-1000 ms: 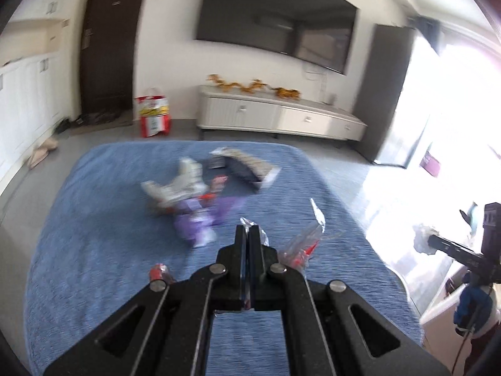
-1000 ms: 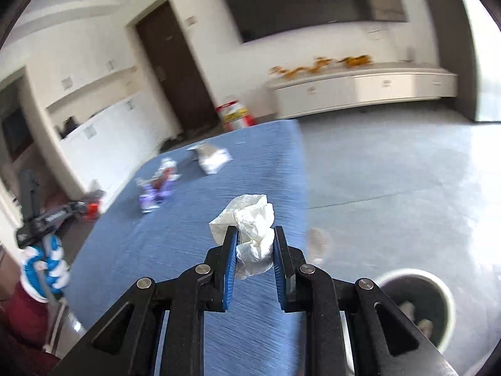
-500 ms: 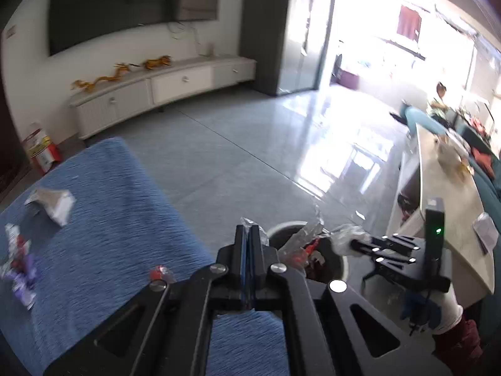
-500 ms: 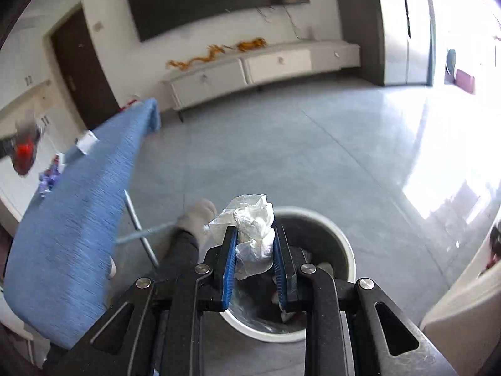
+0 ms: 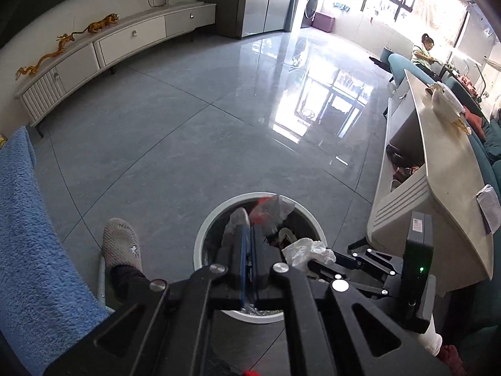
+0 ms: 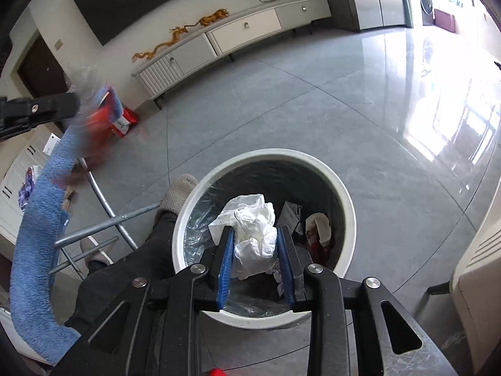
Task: Collect trash
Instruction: 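Carry both items to the white bin and open both tools over it, then move both tools back over the table toward the purple wrapper pile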
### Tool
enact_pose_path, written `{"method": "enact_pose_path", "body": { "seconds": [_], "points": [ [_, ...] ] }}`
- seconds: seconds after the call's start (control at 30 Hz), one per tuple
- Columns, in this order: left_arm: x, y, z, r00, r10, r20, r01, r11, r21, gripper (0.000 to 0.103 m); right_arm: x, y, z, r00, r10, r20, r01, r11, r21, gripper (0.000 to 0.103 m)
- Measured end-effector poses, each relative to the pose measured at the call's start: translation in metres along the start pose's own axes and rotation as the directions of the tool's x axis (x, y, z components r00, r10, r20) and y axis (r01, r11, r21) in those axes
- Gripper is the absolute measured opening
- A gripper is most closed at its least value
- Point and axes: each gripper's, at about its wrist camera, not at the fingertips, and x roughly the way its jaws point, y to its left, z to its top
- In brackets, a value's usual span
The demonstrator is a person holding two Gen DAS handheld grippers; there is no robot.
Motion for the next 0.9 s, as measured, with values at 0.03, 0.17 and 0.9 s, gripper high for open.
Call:
{"method": "enact_pose_path", "body": {
  "seconds": [0.03,0.17,0.9],
  "points": [
    [0.004,-0.002,0.002,1.000,-0.005,-0.006,0.005,1.000,-0.002,0.003,0.002,-0.001,-0.001,1.000,-0.003,-0.003,0.003,1.000,0.001,0.030],
    [0.008,-0.002,0.006,1.000,-0.027,-0.015,0.027,1.000,-0.009,0.007,0.009,-0.003,-0.004,1.000,-0.011,-0.012,0.011,1.000,0.002,0.041],
    [-0.154,0.064,-0.052,0.914,0.301,0.272,-0.267,0.951,-0.156,0.056,-0.087,0.049,0.028,0.987,-0.058,0.147,0.079,0.987,-0.140,0.048]
  ]
}}
